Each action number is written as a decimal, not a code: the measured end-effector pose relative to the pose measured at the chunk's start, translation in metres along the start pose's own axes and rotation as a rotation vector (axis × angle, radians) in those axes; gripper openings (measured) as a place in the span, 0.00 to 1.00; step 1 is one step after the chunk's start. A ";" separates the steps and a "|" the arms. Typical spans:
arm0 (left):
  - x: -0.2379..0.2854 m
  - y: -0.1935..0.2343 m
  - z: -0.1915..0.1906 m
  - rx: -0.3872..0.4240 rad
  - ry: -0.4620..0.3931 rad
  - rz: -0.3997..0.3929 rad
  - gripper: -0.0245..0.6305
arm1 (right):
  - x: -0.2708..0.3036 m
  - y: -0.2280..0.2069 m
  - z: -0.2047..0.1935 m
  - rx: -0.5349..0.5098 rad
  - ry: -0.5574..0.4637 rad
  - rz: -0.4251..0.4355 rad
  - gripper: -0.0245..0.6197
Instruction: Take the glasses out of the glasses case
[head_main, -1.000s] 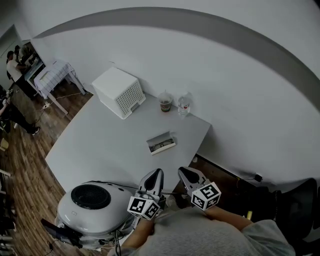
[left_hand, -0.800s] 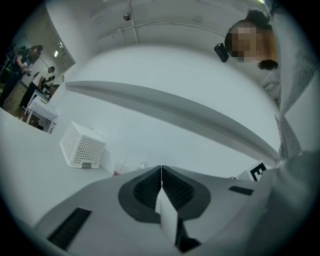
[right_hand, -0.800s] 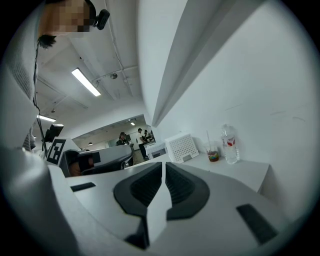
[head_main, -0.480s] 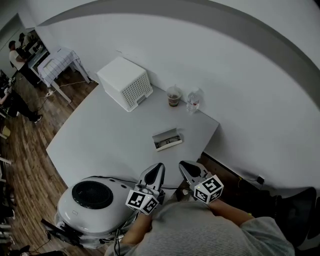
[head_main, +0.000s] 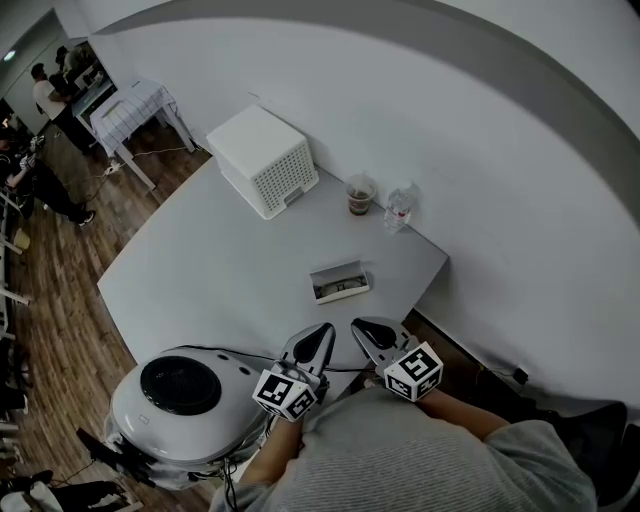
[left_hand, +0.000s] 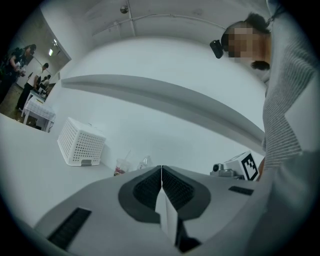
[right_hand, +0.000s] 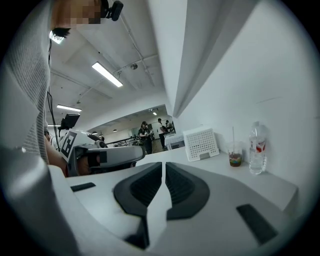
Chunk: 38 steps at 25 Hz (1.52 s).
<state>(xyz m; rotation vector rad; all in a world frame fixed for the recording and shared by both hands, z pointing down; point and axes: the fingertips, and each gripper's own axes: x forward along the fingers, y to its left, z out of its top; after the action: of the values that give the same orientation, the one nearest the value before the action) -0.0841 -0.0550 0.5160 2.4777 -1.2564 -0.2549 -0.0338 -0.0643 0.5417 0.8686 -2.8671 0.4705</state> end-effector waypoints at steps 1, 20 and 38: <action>0.002 0.001 -0.002 0.001 0.007 -0.004 0.06 | 0.000 -0.001 -0.001 0.000 0.004 0.006 0.06; 0.023 0.037 -0.016 0.015 0.069 -0.011 0.19 | 0.012 -0.012 -0.020 0.038 0.042 0.042 0.06; 0.039 0.061 -0.016 0.106 0.114 0.020 0.24 | 0.019 -0.005 -0.031 0.001 0.085 0.115 0.06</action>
<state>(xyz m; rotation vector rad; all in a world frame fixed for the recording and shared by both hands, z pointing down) -0.1017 -0.1162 0.5540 2.5271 -1.2772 -0.0418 -0.0462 -0.0687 0.5756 0.6692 -2.8493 0.5077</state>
